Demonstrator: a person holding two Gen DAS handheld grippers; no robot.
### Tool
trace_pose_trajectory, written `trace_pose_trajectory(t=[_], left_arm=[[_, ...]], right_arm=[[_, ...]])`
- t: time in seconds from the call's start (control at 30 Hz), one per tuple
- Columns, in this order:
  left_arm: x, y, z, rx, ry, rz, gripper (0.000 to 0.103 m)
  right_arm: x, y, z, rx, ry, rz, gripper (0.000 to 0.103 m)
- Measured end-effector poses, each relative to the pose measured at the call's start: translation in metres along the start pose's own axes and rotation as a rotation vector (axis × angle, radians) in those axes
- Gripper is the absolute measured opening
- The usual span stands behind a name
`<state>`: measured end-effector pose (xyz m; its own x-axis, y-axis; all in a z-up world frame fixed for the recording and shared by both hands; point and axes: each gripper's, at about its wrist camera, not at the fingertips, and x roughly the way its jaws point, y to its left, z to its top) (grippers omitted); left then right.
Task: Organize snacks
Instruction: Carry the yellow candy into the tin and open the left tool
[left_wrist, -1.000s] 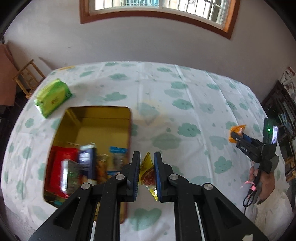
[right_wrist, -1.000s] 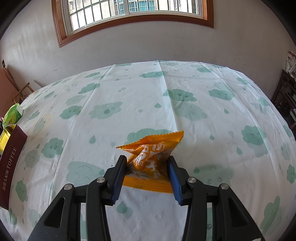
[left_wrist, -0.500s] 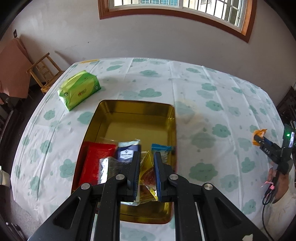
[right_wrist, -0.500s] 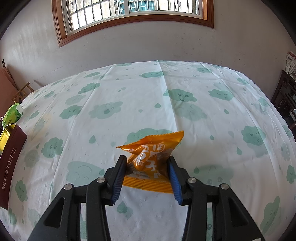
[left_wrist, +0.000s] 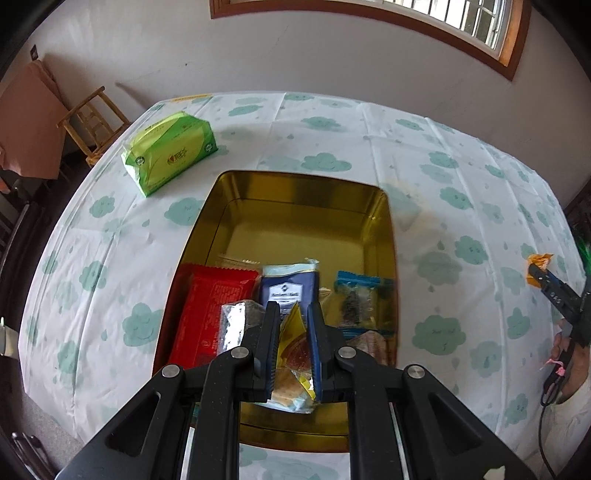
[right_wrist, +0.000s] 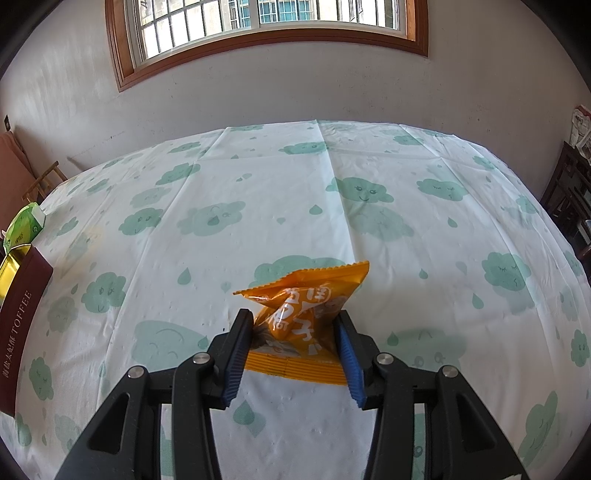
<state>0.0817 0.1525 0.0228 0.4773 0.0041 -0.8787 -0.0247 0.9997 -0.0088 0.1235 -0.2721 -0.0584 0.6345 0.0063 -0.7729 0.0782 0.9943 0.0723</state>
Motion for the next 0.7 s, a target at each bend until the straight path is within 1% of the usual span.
trace_pose_trajectory(t=[0.23,0.47,0.7], left_arm=[[0.018,0.013,-0.003,-0.007,0.021,0.013,0.011],[0.022,0.013,-0.004,0.013,0.013,0.011,0.011],[0.024,0.013,-0.004,0.007,0.017,0.006,0.011]], right_arm=[[0.0,0.0,0.0,-0.001,0.0,-0.001,0.047],[0.0,-0.001,0.0,-0.002,0.0,-0.001,0.047],[0.0,0.0,0.0,-0.002,0.001,-0.001,0.047]])
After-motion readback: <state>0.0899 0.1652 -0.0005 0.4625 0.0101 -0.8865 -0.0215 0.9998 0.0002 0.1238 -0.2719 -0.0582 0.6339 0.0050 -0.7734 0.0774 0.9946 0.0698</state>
